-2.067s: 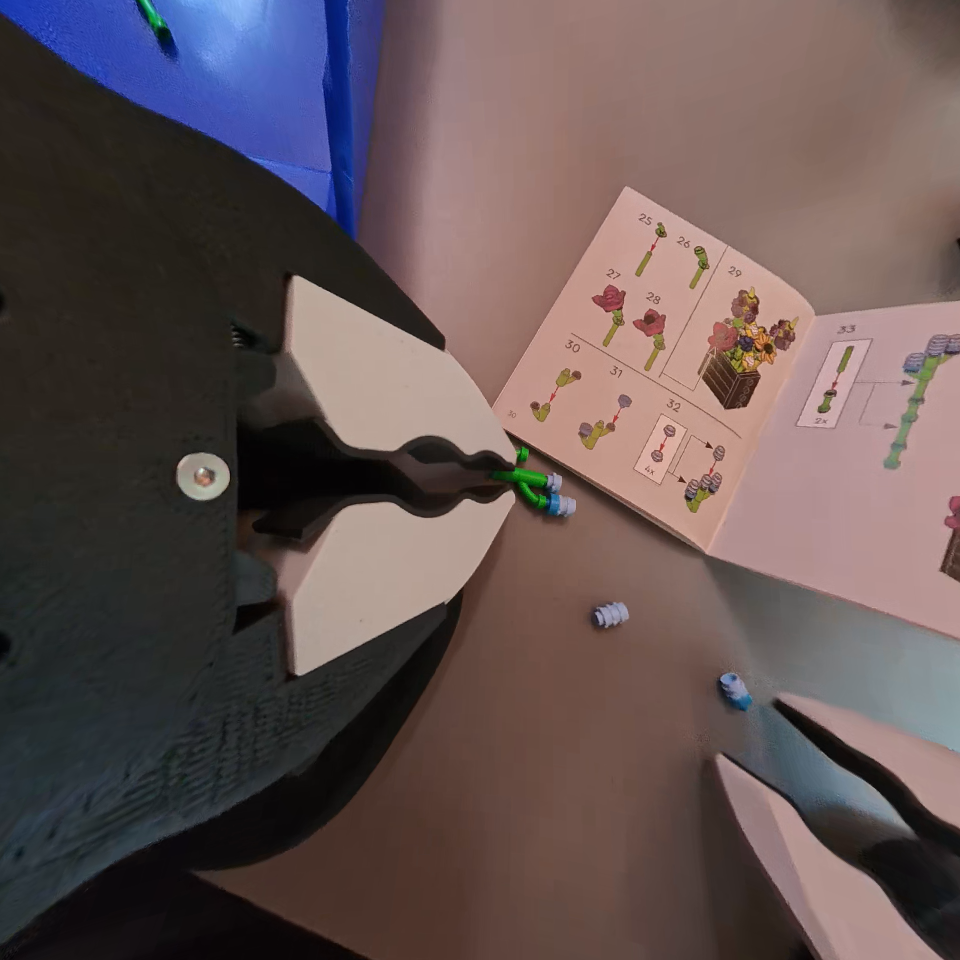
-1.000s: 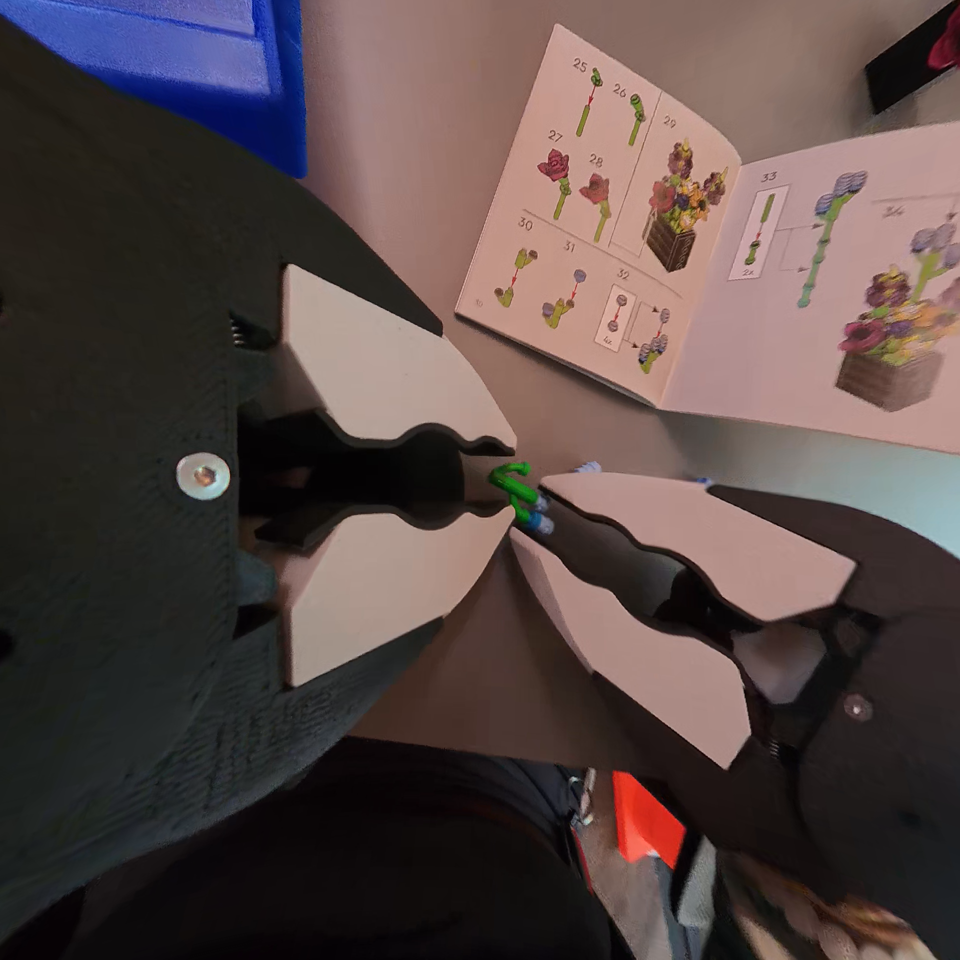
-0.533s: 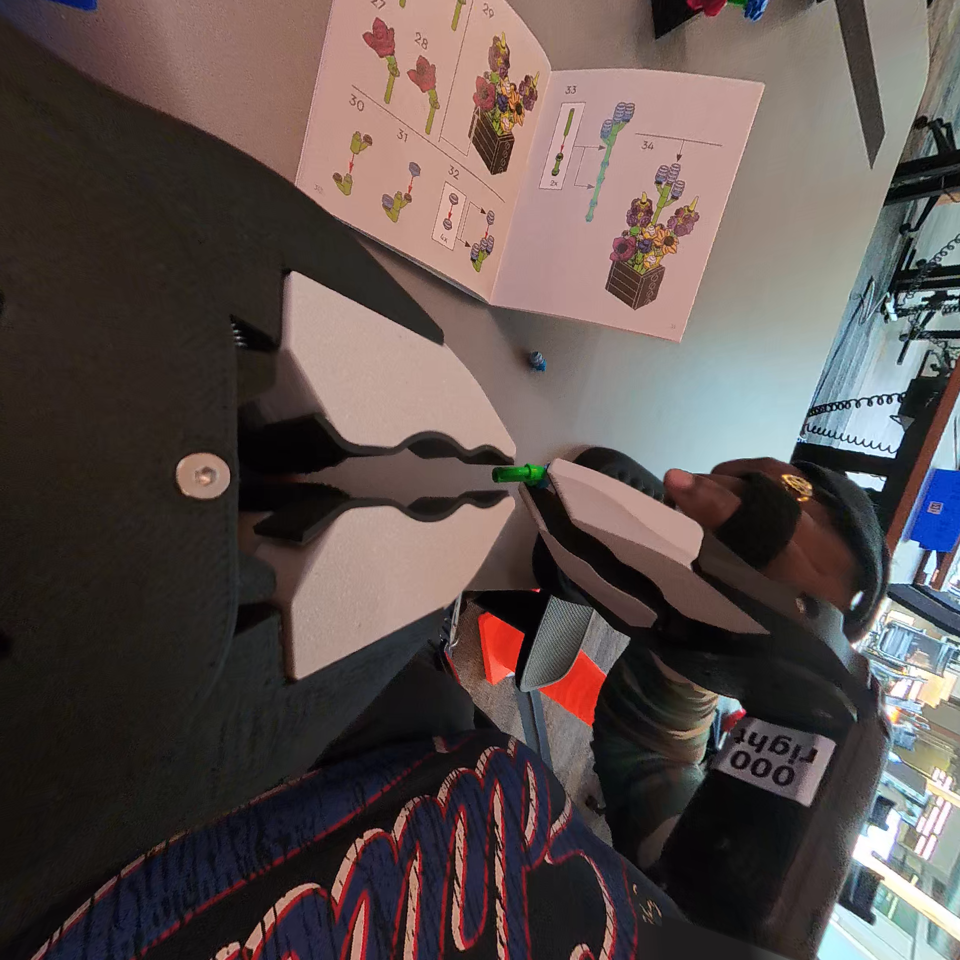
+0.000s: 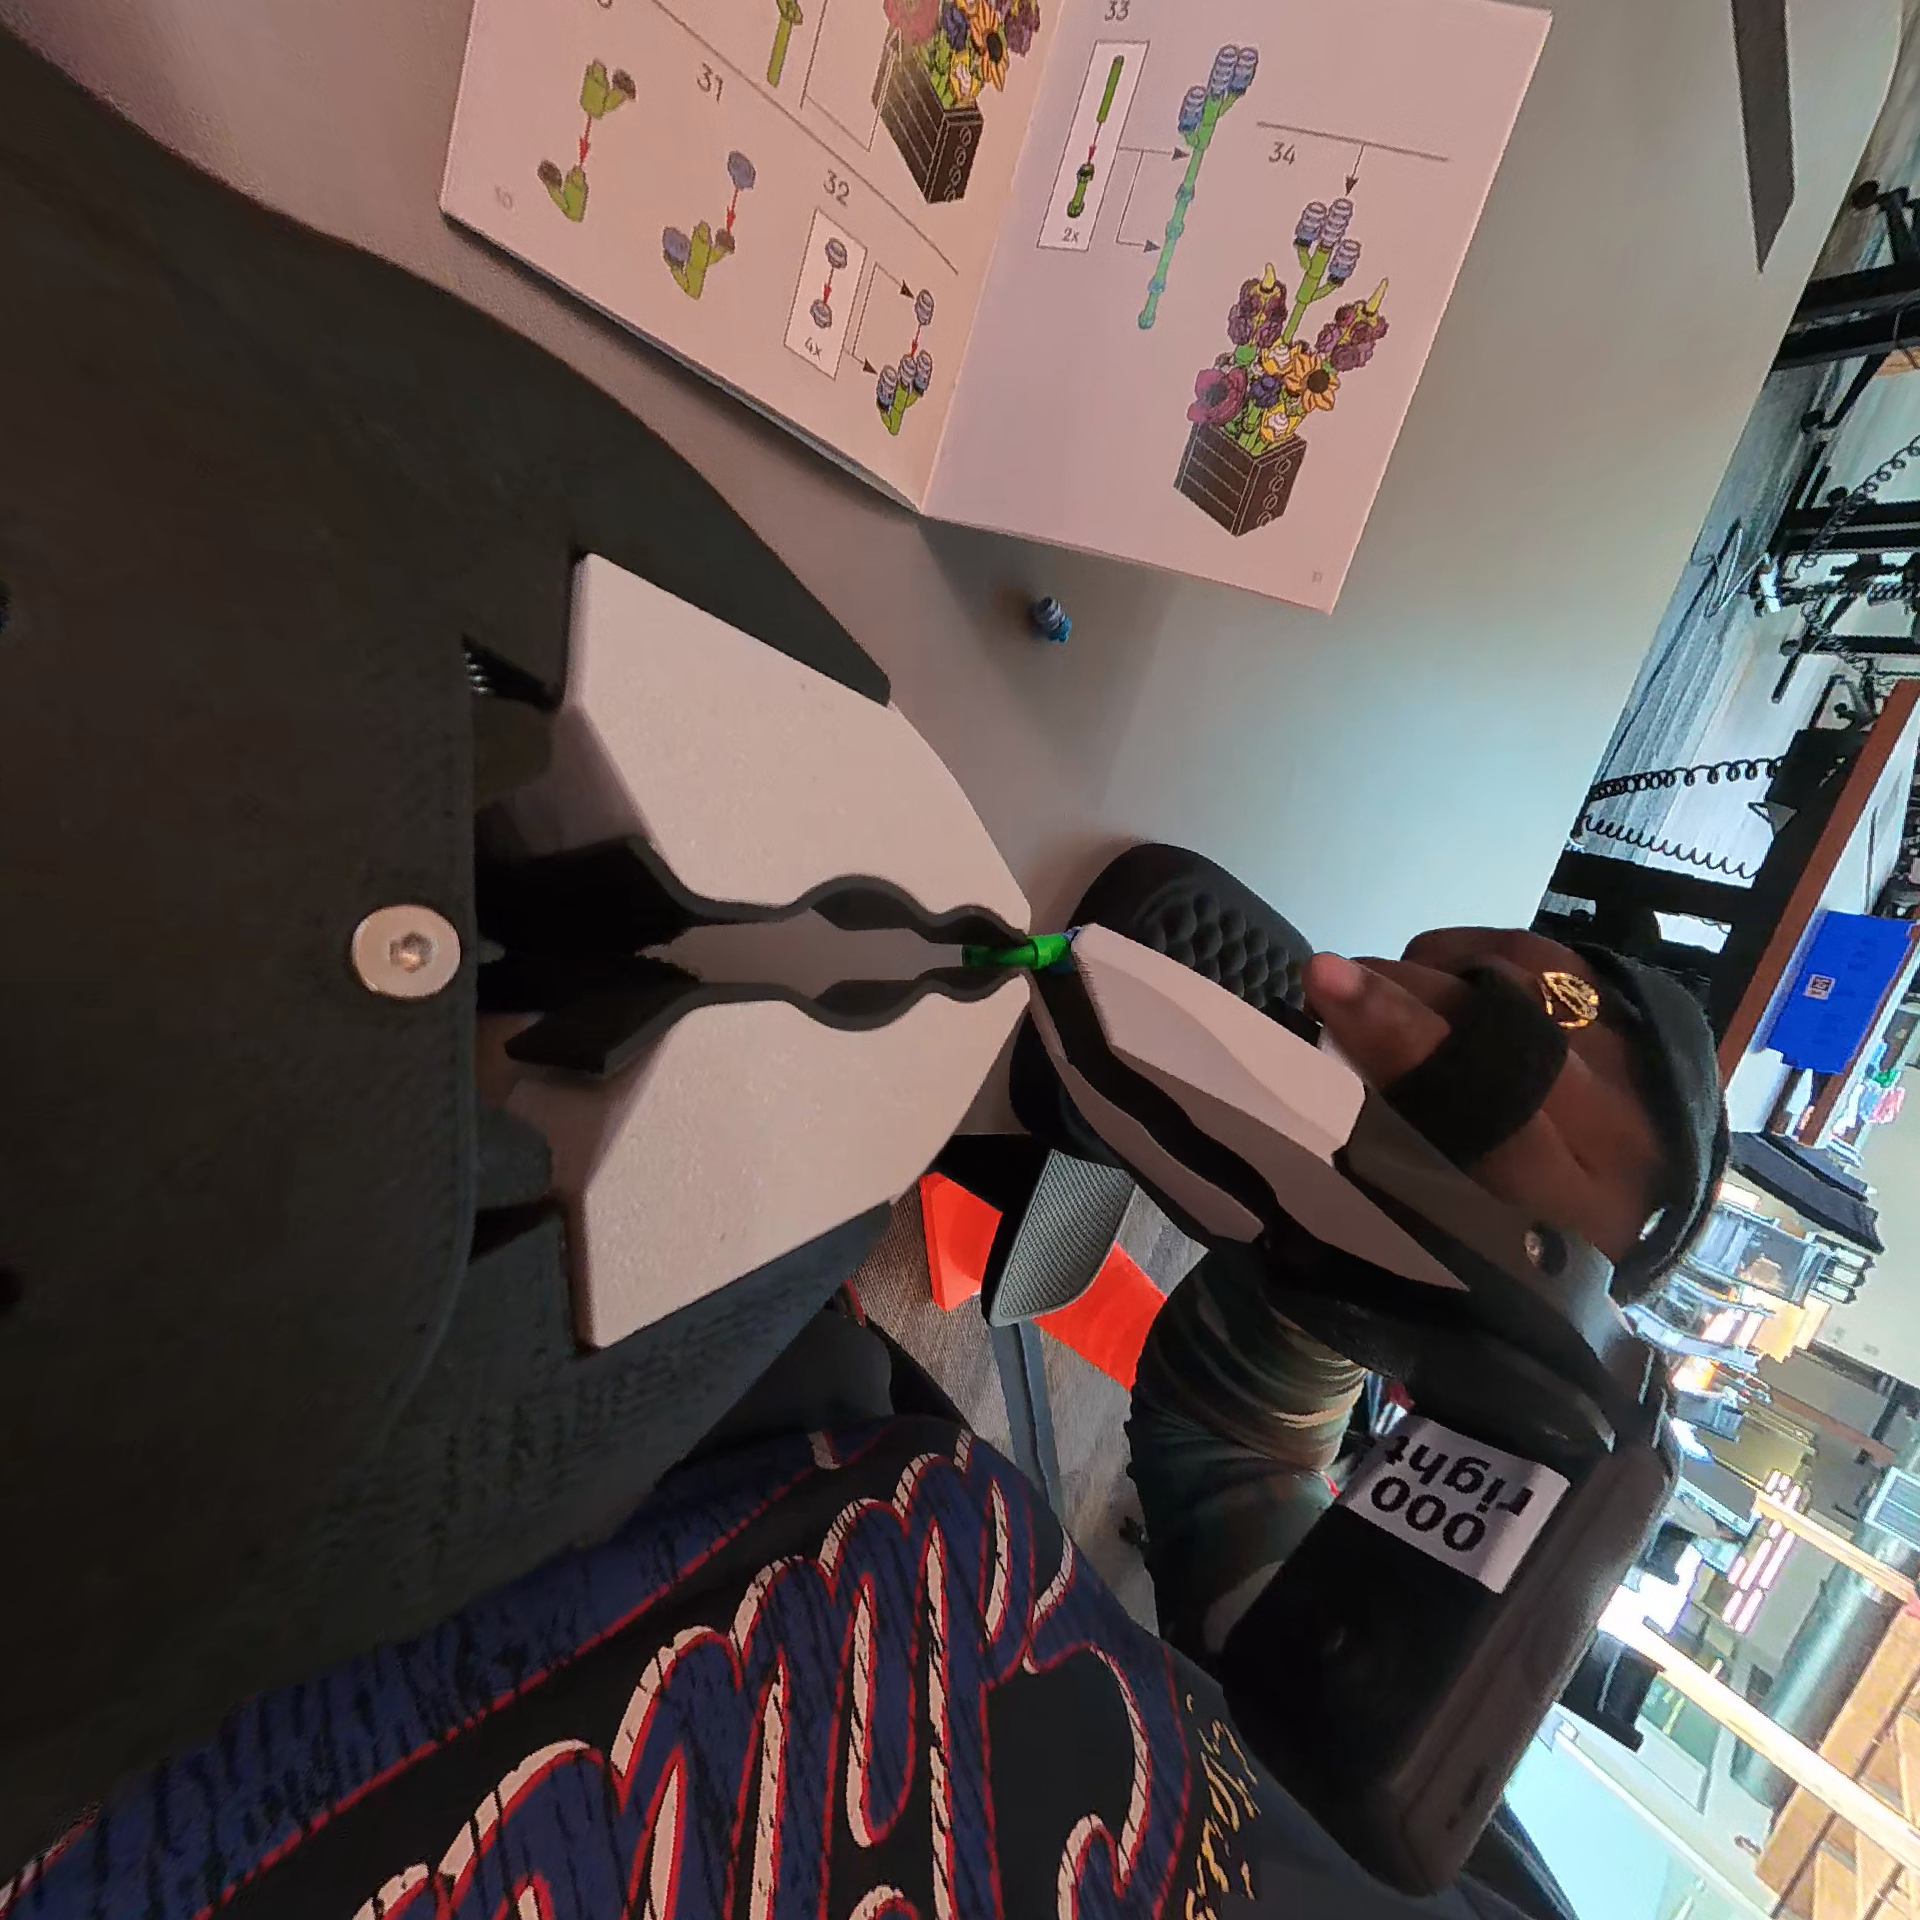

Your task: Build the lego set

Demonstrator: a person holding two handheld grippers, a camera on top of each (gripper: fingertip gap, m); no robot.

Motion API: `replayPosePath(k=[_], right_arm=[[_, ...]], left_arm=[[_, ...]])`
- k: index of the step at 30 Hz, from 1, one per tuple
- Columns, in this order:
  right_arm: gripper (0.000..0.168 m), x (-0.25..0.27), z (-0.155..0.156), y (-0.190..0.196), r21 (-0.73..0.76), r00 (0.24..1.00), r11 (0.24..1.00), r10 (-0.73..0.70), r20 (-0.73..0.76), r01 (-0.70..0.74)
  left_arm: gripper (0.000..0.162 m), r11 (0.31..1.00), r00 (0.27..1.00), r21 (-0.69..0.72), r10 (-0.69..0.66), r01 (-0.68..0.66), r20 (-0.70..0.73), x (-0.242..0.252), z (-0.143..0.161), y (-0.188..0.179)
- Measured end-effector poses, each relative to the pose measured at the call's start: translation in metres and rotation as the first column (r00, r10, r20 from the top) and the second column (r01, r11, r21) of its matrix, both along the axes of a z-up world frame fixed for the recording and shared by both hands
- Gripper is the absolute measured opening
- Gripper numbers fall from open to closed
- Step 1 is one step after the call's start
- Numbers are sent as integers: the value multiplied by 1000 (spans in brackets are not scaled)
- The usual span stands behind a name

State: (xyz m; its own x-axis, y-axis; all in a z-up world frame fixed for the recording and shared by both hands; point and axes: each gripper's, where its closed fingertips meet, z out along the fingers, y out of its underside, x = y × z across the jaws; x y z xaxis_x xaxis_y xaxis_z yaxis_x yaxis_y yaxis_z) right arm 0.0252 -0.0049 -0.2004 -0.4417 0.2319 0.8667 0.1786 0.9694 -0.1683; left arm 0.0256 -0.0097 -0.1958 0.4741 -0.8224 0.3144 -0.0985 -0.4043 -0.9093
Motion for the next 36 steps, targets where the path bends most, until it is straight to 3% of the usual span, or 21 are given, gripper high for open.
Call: replayPosePath(k=[6,9,10,12,14,15,16,20,27,32,34,36], right_arm=[[16,0,-1,0,-15,1000,1000,-11,-20,11],[20,3,6,9,-340,994,937,-101,-37,82],[20,6,5,17,-492,989,861,-146,-4,125],[15,16,-8,42,-729,956,627,-258,138,275],[13,27,-37,69,-803,859,349,-365,359,484],[13,31,-49,77,-801,815,248,-382,436,545],[13,30,-55,81,-809,800,195,-392,455,555],[13,19,-62,96,-805,773,156,-433,465,572],[14,11,-79,113,-695,720,258,-450,528,671],[8,12,-82,112,-662,707,282,-435,557,695],[8,22,-70,108,-702,716,231,-441,541,673],[8,37,-51,98,-786,741,105,-429,516,609]], left_arm=[[3,1000,998,-5,11,-10,63,1,-1,1],[3,992,992,68,99,-104,76,-9,6,8],[3,981,987,114,149,-156,62,-16,8,12],[3,947,971,212,236,-239,42,-27,12,18],[3,916,953,265,303,-300,33,-34,11,21],[3,906,946,278,323,-318,31,-35,10,22],[3,900,942,288,334,-328,29,-36,9,23],[3,916,951,274,309,-292,-20,-31,1,23],[3,938,965,236,261,-253,0,-29,-2,21],[3,944,968,221,249,-246,15,-29,-1,20],[3,943,968,222,251,-248,15,-29,-1,20],[3,943,968,223,251,-248,13,-29,-2,20]])
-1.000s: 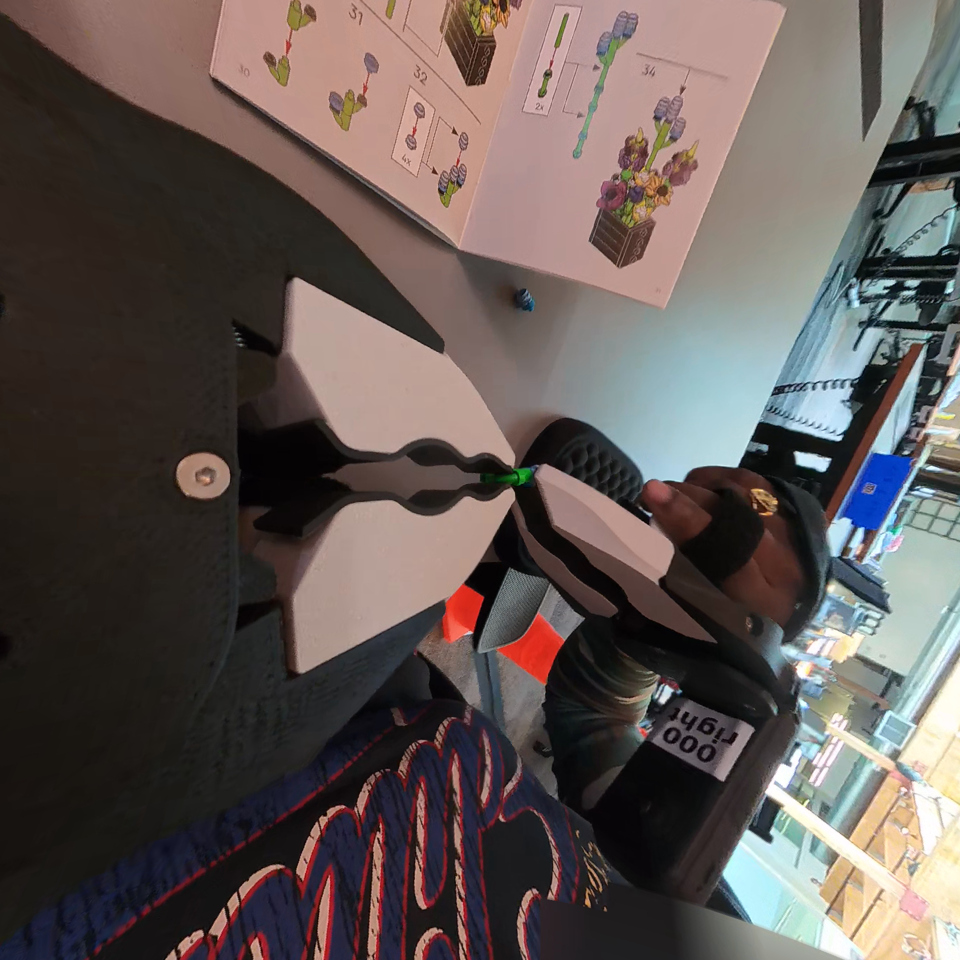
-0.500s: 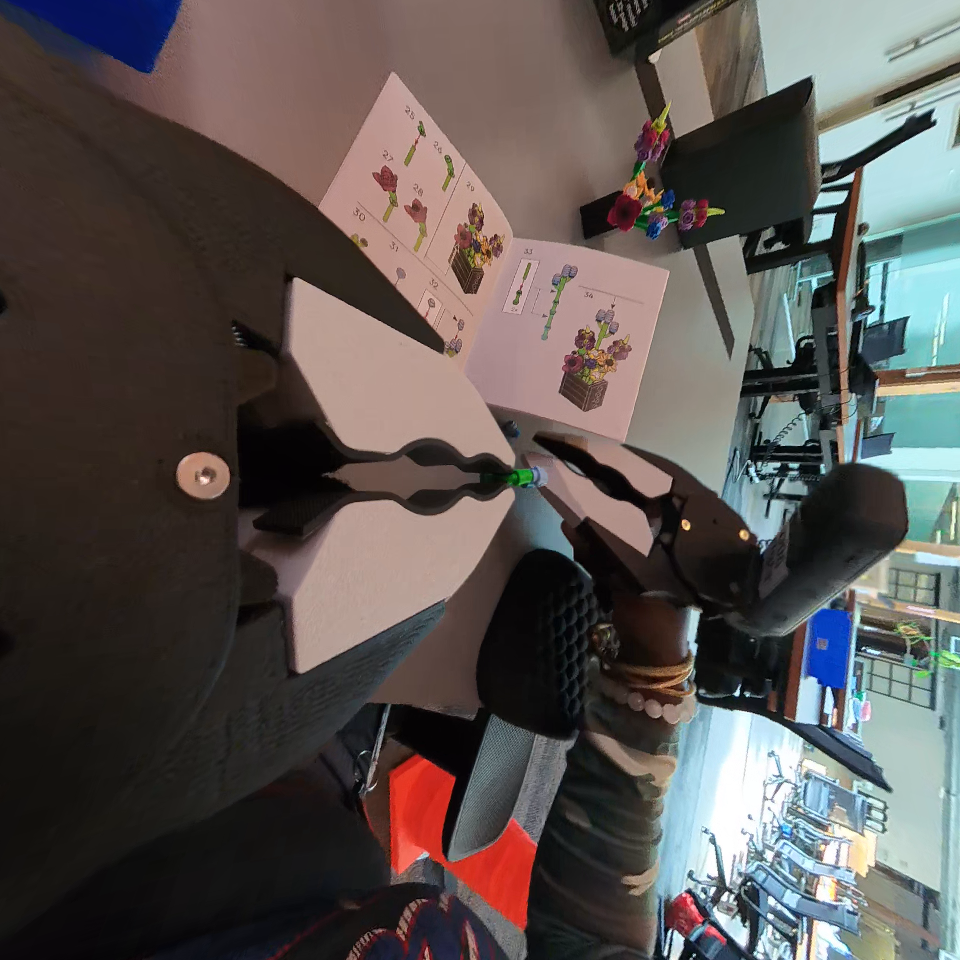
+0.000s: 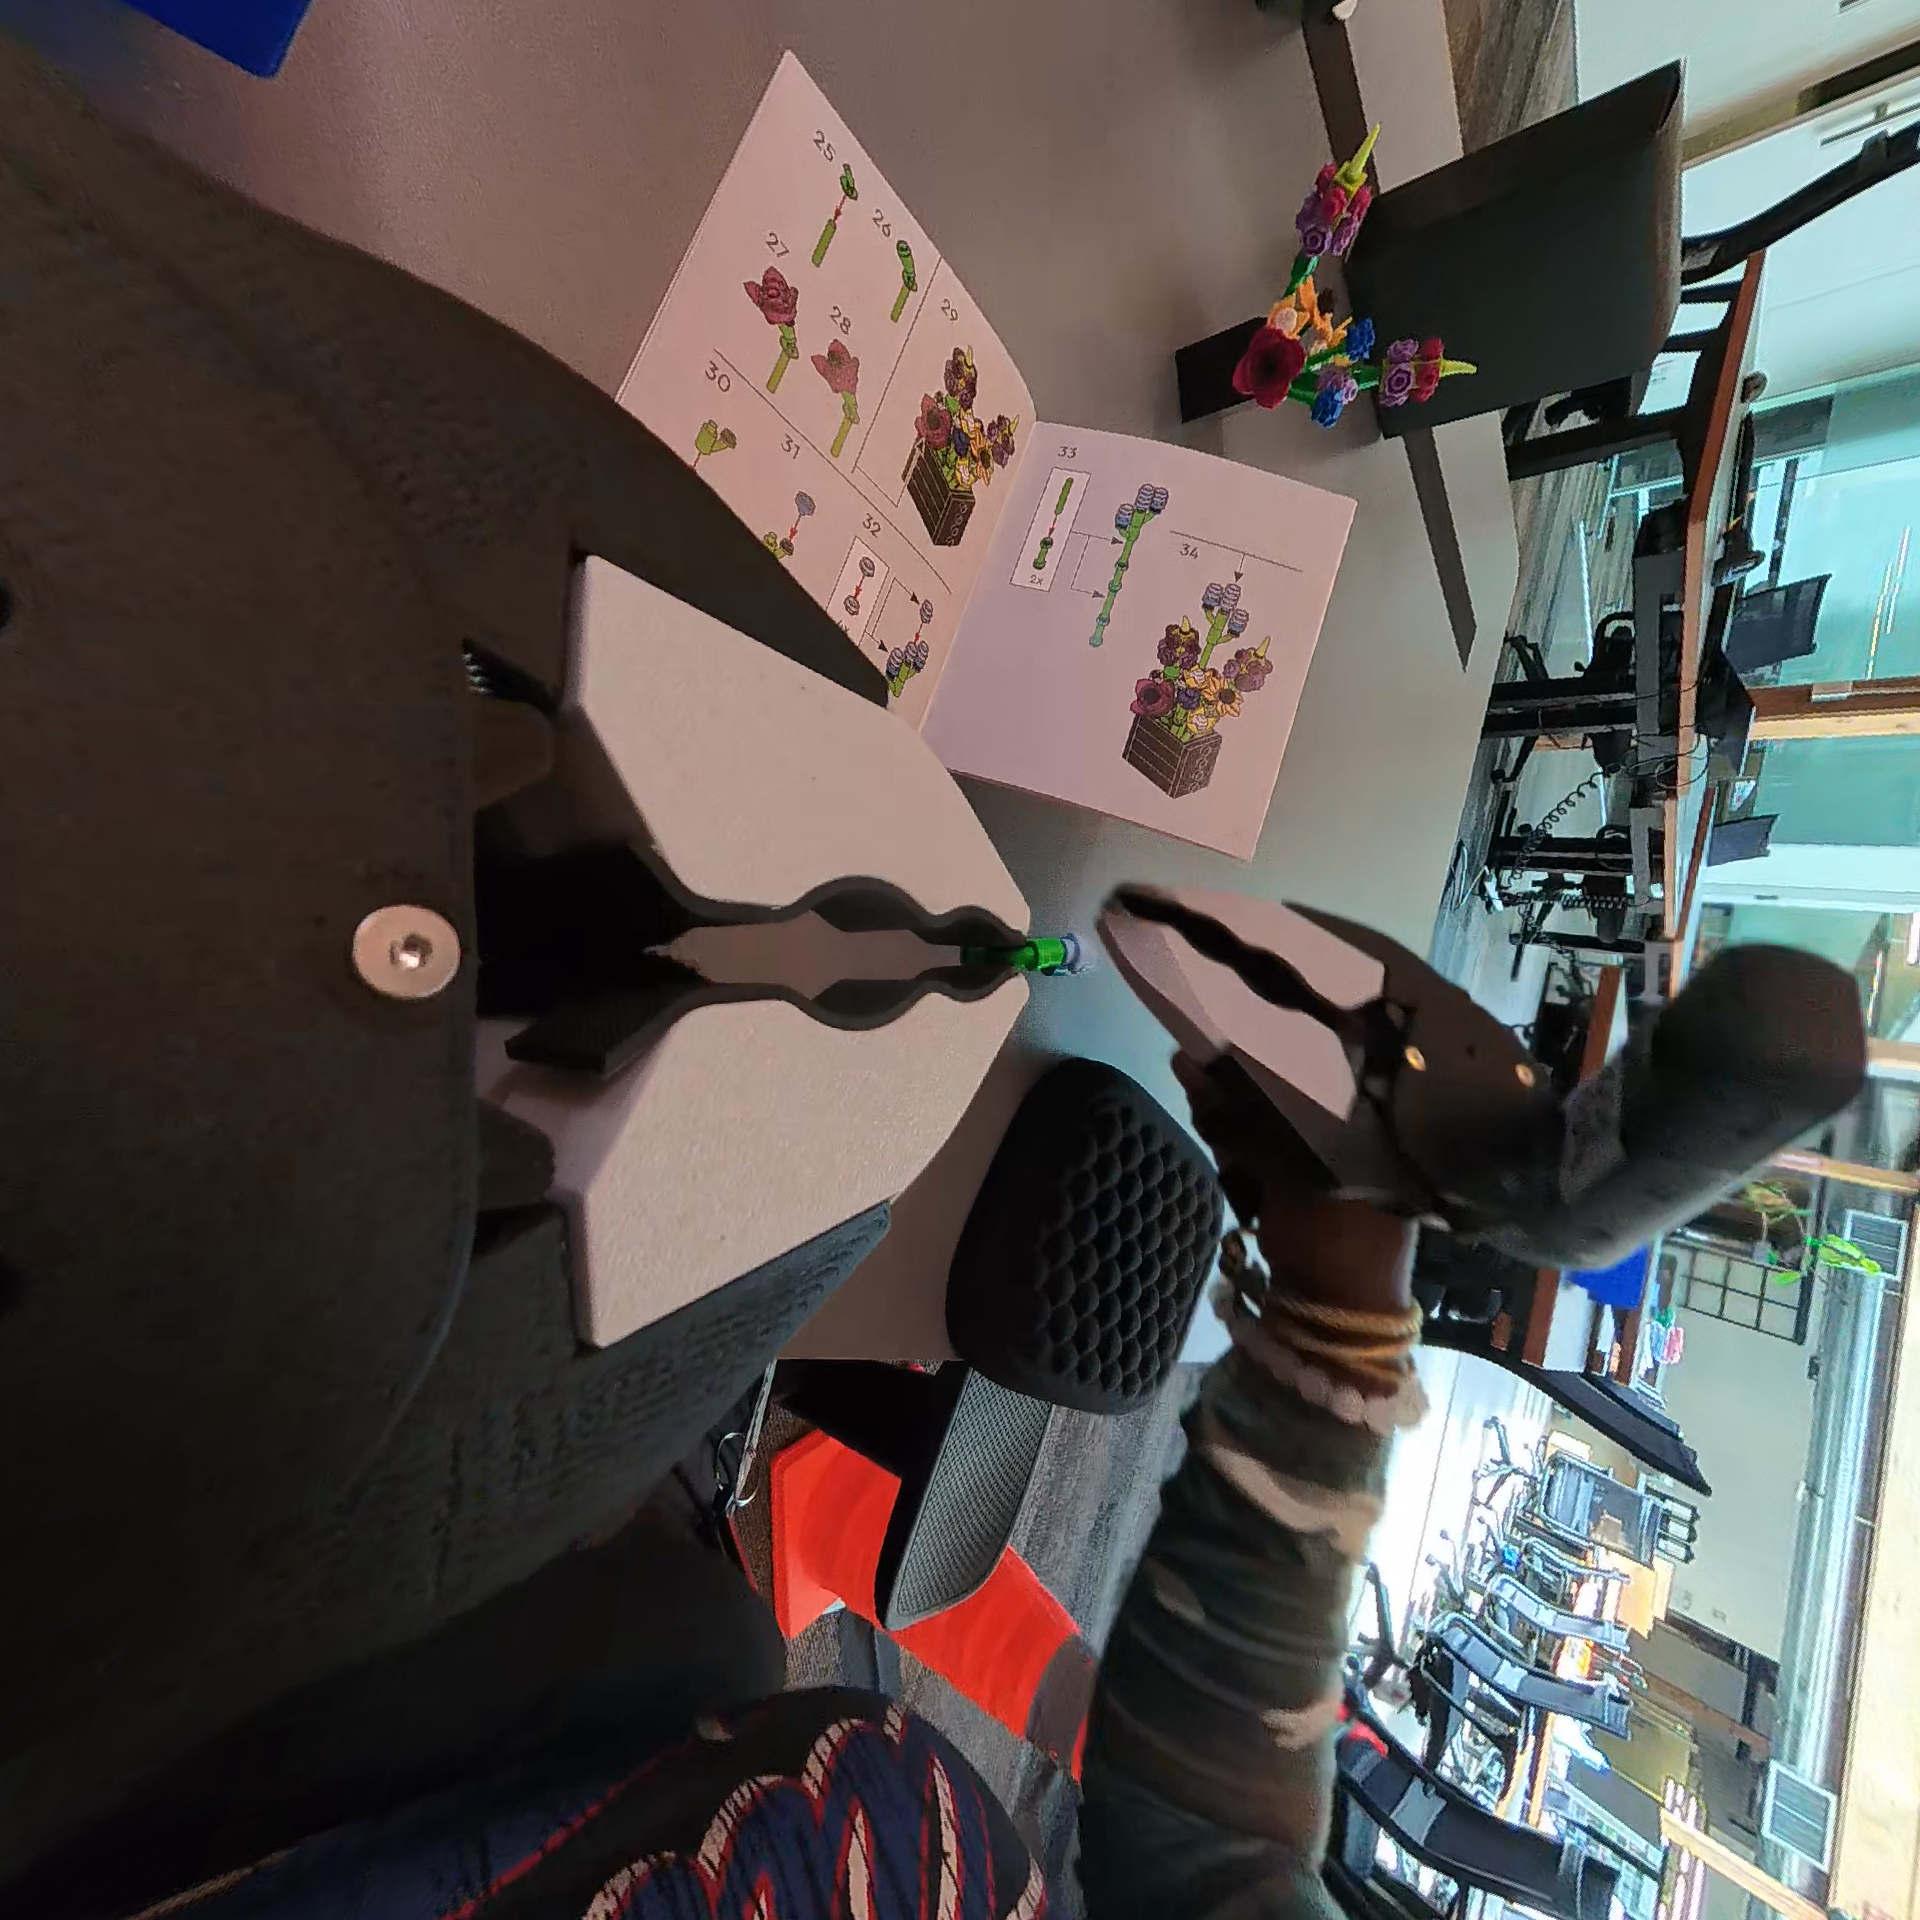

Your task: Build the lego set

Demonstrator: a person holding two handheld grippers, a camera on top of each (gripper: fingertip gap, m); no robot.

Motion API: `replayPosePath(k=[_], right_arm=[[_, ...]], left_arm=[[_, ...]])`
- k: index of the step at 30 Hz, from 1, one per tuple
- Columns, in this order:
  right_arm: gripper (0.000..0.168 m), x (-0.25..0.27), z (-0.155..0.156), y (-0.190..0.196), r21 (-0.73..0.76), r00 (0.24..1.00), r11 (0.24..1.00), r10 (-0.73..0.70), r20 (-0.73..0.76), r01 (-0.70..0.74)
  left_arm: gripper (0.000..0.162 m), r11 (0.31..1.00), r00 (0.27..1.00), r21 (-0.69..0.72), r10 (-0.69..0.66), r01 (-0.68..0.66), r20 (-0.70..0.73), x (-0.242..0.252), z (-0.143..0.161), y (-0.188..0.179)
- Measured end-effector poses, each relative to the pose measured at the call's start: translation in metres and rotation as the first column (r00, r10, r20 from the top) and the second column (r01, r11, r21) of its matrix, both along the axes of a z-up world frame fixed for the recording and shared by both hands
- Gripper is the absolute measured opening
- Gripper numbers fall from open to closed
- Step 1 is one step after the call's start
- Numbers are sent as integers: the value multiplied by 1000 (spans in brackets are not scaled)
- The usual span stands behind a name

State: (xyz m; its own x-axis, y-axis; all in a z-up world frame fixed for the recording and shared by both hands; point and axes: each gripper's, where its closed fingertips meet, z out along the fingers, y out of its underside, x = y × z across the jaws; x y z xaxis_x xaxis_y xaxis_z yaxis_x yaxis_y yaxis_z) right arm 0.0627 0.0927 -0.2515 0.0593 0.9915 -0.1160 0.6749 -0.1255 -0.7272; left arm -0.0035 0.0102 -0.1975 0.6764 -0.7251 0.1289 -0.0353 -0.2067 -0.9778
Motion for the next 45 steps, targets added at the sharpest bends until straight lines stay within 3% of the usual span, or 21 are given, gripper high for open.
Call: replayPosePath(k=[3,6,13,22,29,31,33,35,39,45], right_arm=[[8,37,12,-15,-190,988,976,-127,-82,110],[8,74,3,-28,-265,972,942,-228,-56,206],[8,104,-8,-32,-171,933,929,-348,-90,329],[9,131,-13,-40,-4,941,942,-337,-28,337],[12,136,-11,-43,1,957,957,-290,16,290],[15,140,-7,-46,19,978,980,-200,65,199],[17,147,-1,-50,102,994,995,10,110,-21],[20,153,2,-47,233,964,938,227,142,-255],[21,143,8,-38,363,834,767,550,53,-529],[27,132,-8,-32,192,594,569,798,107,-799]], left_arm=[[3,1000,1000,4,-3,3,-21,2,-2,-1],[3,1000,998,7,-1,2,-61,4,-5,-1],[3,1000,994,-25,-1,-2,-105,7,-12,2],[3,999,996,-36,11,-14,-84,5,-11,4],[3,999,995,-34,10,-13,-97,6,-11,4],[3,999,995,-36,8,-11,-99,6,-12,4],[3,999,995,-43,4,-8,-98,7,-12,4],[3,999,995,-49,-2,-3,-97,7,-13,4],[3,998,995,-51,-26,21,-99,9,-13,2],[3,998,994,-47,-50,46,-94,12,-12,0]])
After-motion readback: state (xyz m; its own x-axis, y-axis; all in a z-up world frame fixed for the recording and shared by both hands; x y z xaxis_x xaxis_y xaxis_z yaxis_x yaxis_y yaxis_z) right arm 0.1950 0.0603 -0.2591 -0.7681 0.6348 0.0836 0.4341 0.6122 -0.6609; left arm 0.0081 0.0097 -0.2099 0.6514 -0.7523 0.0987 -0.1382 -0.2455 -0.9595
